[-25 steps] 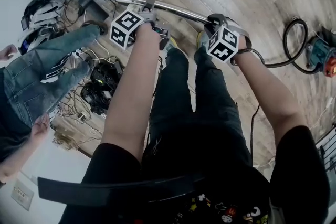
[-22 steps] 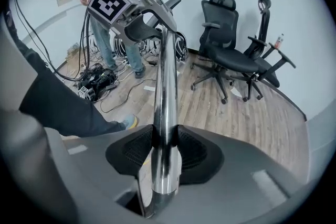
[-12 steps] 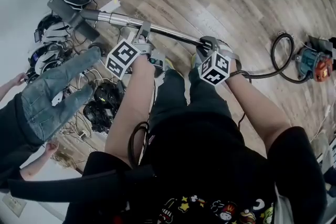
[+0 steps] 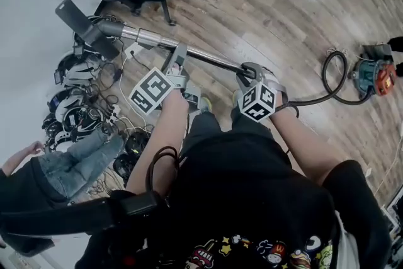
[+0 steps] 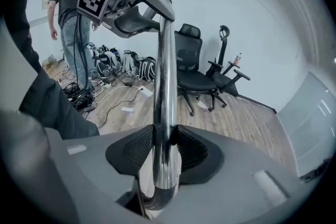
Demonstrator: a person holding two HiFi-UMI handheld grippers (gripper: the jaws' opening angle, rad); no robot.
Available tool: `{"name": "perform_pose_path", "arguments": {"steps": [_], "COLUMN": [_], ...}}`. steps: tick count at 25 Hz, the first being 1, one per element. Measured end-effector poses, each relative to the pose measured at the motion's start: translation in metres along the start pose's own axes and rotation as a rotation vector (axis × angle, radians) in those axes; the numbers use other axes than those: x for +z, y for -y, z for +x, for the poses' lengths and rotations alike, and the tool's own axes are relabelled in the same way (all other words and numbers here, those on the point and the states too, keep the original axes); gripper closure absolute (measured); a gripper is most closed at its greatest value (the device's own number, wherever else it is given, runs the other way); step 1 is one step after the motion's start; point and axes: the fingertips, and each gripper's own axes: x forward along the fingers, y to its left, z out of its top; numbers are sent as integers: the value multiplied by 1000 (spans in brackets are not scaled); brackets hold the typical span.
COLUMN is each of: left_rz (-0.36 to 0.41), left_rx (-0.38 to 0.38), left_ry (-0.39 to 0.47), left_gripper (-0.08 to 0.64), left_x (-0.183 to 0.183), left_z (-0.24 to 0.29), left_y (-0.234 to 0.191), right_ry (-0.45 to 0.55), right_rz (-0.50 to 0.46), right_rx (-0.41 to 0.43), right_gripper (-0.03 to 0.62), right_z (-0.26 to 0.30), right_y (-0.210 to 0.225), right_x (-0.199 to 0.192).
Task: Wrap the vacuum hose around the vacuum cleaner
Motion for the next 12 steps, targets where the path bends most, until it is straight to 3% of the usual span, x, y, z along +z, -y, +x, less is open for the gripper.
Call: {"name": "perform_pose_path", "arguments": {"steps": [12], "left_rz": [108], "left_rx": [-209], "left_ry": [-195], "left_gripper": [405], "left_x": [-9], "left_z": [13], "left_y": [56], "right_ry": [-57], "right_rz": [185], "right_rx": [-257], "right_gripper": [422], "right_z": [-43], "right_y": [0], "right_x": [-9]}}
